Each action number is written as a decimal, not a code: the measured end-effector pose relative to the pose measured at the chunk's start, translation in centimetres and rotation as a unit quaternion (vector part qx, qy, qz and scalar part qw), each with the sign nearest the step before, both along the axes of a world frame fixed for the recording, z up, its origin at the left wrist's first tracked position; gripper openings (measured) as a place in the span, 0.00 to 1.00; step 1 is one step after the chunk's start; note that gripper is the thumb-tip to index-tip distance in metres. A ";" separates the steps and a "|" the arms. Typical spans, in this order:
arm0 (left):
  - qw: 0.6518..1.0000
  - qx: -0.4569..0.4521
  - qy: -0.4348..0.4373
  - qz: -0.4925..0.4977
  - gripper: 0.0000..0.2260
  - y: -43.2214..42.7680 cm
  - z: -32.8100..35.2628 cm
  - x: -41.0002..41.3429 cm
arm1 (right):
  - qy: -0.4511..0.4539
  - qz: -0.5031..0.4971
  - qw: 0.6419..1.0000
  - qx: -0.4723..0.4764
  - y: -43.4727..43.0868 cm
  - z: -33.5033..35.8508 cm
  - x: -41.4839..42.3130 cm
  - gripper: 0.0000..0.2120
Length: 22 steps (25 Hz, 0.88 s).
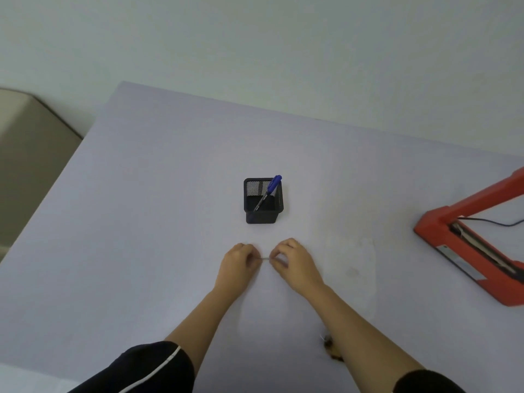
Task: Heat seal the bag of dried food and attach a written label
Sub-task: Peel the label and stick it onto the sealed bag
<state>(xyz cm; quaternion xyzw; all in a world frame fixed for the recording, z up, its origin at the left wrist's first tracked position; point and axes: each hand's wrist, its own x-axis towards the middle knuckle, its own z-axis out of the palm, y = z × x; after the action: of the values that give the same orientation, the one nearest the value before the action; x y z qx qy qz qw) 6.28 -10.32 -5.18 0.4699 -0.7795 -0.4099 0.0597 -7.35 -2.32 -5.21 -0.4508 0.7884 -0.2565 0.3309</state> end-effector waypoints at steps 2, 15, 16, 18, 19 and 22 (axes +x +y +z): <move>0.992 0.109 0.047 0.052 0.02 -0.1 2.0 0.2 | -0.104 -0.092 0.990 -0.017 0.1 1.9 0.4 0.02; 0.948 -0.174 0.261 0.059 0.10 4.5 13.9 1.7 | -0.320 -0.273 0.886 -0.197 3.9 16.5 3.2 0.06; 0.942 -0.184 0.273 0.061 0.11 4.9 14.1 1.7 | -0.319 -0.270 0.886 -0.200 4.2 16.8 3.4 0.07; 0.938 -0.170 0.295 0.069 0.13 5.4 14.7 1.9 | -0.308 -0.263 0.891 -0.205 4.8 17.4 3.6 0.07; 0.935 -0.173 0.303 0.064 0.14 5.6 14.9 2.0 | -0.306 -0.261 0.891 -0.209 5.0 17.7 3.8 0.07; 0.929 -0.203 0.309 0.038 0.18 5.9 15.4 2.2 | -0.315 -0.261 0.884 -0.225 5.5 18.2 4.1 0.08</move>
<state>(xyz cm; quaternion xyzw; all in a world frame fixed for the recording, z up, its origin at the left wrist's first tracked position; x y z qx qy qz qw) 8.44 -4.42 10.24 0.3275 -0.7705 -0.3653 0.4069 -3.29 3.23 12.97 -0.1864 0.6531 -0.6323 0.3727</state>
